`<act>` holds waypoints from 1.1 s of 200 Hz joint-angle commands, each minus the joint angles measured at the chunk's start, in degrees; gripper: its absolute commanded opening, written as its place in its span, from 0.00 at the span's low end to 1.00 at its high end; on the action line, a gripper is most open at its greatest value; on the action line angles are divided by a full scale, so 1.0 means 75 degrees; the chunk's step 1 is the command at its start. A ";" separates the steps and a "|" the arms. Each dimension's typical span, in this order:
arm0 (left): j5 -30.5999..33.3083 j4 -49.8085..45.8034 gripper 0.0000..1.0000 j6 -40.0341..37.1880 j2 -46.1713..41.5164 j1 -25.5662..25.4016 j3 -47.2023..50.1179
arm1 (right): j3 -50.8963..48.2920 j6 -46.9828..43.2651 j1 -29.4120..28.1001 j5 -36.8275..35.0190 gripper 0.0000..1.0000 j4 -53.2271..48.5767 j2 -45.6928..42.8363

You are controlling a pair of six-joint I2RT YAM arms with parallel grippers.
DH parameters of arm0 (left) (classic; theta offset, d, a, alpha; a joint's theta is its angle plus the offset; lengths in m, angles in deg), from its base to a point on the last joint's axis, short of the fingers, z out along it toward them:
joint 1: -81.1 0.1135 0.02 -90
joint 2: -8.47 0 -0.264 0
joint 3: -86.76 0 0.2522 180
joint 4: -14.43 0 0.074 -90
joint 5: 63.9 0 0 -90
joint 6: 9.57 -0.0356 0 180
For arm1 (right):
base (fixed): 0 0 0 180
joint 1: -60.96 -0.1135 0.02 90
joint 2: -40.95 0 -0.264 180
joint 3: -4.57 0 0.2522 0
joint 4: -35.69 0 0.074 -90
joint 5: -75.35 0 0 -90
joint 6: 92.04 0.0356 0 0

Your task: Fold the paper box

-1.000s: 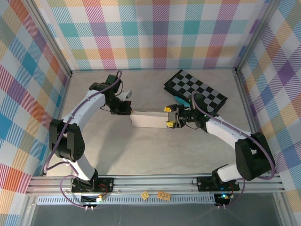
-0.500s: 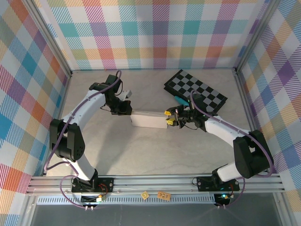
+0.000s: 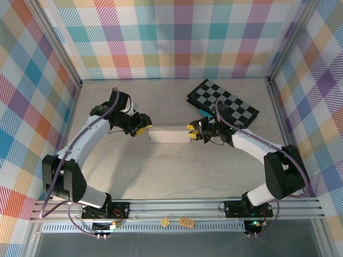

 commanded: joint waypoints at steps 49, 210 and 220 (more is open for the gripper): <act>0.1436 0.2355 0.55 0.6328 -0.0971 -0.0585 0.1351 | 0.0151 -0.0126 0.0020 -0.0368 0.28 -0.0766 0.0357; 0.1625 0.3051 0.37 0.6629 -0.0663 -0.0964 0.2060 | 0.0343 0.0050 0.0020 -0.0564 0.23 -0.1054 0.0489; 0.1634 0.3060 0.36 0.6594 -0.0652 -0.0965 0.2089 | 0.0403 0.0056 0.0023 -0.0587 0.22 -0.1110 0.0523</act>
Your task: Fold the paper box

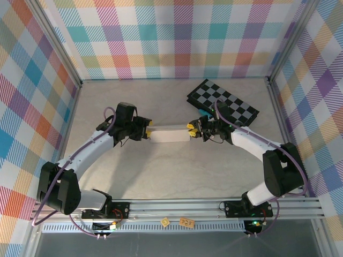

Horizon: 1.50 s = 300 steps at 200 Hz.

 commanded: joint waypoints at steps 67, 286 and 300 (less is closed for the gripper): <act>0.0081 0.0027 0.36 -0.0562 0.0086 0.0022 0.0316 | 0.0478 0.0169 0.0021 -0.0693 0.12 -0.1642 0.0483; 0.0150 -0.1140 0.48 0.0066 -0.0869 0.0431 0.0256 | 0.1979 0.0628 -0.0009 -0.0966 0.07 -0.2876 0.1390; 0.0138 -0.0239 0.49 0.0401 -0.0846 0.0457 0.0515 | 0.1995 0.0632 -0.0003 -0.0984 0.07 -0.2881 0.1386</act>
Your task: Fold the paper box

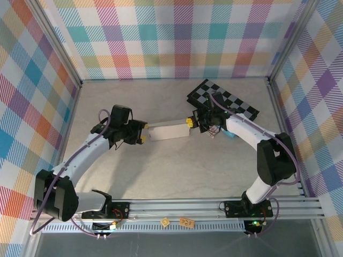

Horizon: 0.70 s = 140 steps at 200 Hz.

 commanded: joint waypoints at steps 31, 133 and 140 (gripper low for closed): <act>0.0206 0.1571 0.53 0.0549 0.0183 0.0073 -0.0004 | 0.0004 0.0185 0.0002 -0.0449 0.07 -0.0944 0.0304; -0.0005 0.2279 0.38 0.0770 0.0632 -0.0215 0.0587 | -0.0018 0.0208 -0.0007 -0.0448 0.07 -0.0895 0.0348; 0.0009 0.2176 0.37 0.0778 0.0616 -0.0226 0.0605 | -0.0019 0.0206 -0.0004 -0.0447 0.07 -0.0908 0.0363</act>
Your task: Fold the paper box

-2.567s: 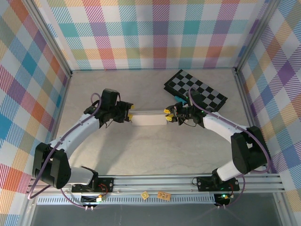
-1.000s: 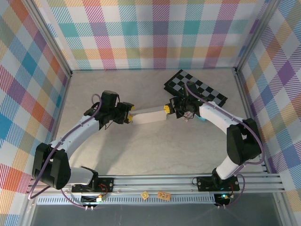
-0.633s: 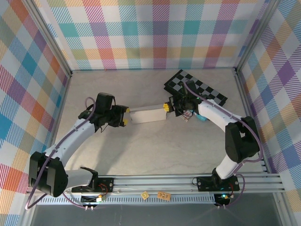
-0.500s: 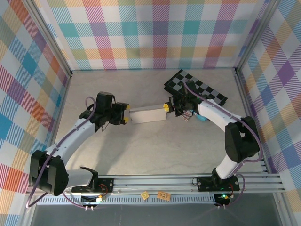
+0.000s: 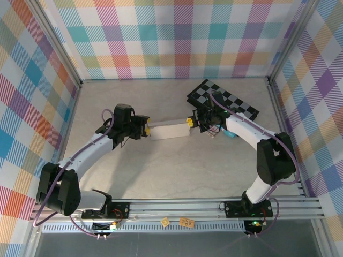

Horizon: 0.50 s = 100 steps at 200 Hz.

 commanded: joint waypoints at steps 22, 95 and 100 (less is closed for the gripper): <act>-0.0030 -0.0051 0.36 0.0031 0.0026 -0.0089 0.0313 | -0.0074 0.0187 -0.0005 -0.0428 0.06 -0.0847 0.0341; -0.0168 -0.0480 0.17 -0.0380 0.0246 -0.0084 0.0372 | -0.0027 0.0191 -0.0004 -0.0455 0.06 -0.0930 0.0389; -0.0165 -0.0629 0.17 -0.0432 0.0249 -0.0084 0.0332 | -0.0027 0.0181 -0.0001 -0.0459 0.06 -0.0932 0.0393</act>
